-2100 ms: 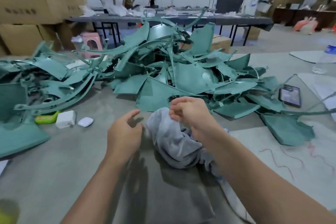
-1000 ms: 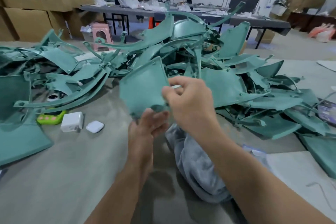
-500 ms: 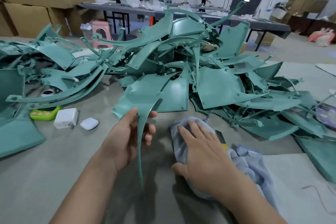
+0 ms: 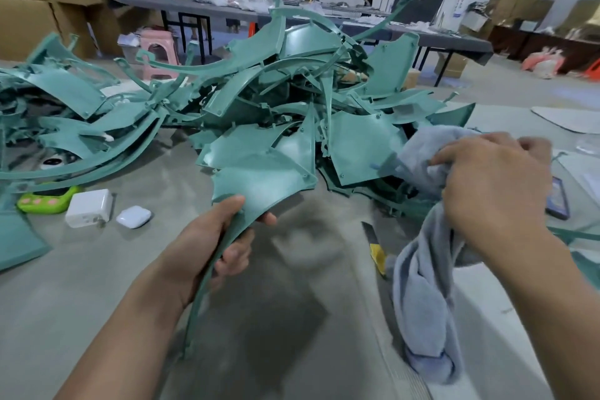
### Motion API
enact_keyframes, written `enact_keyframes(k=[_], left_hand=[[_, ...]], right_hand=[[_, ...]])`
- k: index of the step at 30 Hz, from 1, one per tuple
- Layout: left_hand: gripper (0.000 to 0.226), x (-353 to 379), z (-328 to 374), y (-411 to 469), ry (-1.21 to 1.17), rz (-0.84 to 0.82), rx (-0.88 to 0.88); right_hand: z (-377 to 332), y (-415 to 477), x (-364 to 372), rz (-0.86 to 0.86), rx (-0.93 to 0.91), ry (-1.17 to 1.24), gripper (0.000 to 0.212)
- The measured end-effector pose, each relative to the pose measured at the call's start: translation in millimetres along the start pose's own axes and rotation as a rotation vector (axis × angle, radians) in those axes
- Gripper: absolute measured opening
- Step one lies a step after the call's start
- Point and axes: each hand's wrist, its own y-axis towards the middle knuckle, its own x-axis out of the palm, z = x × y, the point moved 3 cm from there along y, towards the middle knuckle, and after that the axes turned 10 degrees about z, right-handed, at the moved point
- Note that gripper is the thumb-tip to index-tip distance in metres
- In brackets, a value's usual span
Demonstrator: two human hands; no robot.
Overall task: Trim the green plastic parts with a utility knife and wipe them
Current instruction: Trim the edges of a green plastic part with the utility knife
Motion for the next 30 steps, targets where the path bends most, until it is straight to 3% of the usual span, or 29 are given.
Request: enact_keyframes(k=[2, 4, 7, 9, 12, 15, 18, 21, 24, 27, 28, 30], left_hand=[[0.061, 3, -3, -1, 0.169, 0.062, -0.027], [0.068, 7, -7, -1, 0.331, 0.123, -0.056], [0.066, 17, -16, 1, 0.455, 0.165, -0.069], [0.061, 25, -21, 3, 0.535, 0.189, -0.015], [0.065, 36, -29, 4, 0.675, 0.159, 0.079], [0.071, 40, -32, 6, 0.835, 0.129, 0.128], [0.075, 30, -30, 11, 0.861, 0.276, 0.093], [0.069, 22, -22, 7, 1.026, 0.454, 0.141], [0.053, 22, -10, -6, 1.244, 0.734, 0.324], [0.015, 30, 8, -21, 1.141, 0.949, 0.739], [0.011, 30, 10, -21, 1.117, 0.892, 0.845], [0.062, 25, 9, -13, 1.176, 0.597, 0.895]], right_hand=[[6, 0, 5, -0.21, 0.022, -0.221, 0.02], [0, -8, 0, -0.238, 0.034, -0.232, 0.016], [-37, -32, -14, 0.024, -0.062, 0.185, 0.02], [-62, -54, 1, -0.162, -0.072, 0.354, 0.017], [-61, -73, 48, -0.439, 0.014, 0.24, 0.013], [-40, -78, 77, -0.444, 0.06, 0.146, 0.024], [-31, -79, 93, -0.391, 0.023, 0.071, 0.035], [-33, -75, 101, -0.436, 0.003, 0.075, 0.03], [-31, -69, 106, -0.563, 0.088, 0.173, 0.022], [-32, -69, 106, -0.599, 0.119, 0.175, 0.034], [-32, -69, 108, -0.604, 0.123, 0.171, 0.034], [-32, -69, 110, -0.613, 0.131, 0.182, 0.034]])
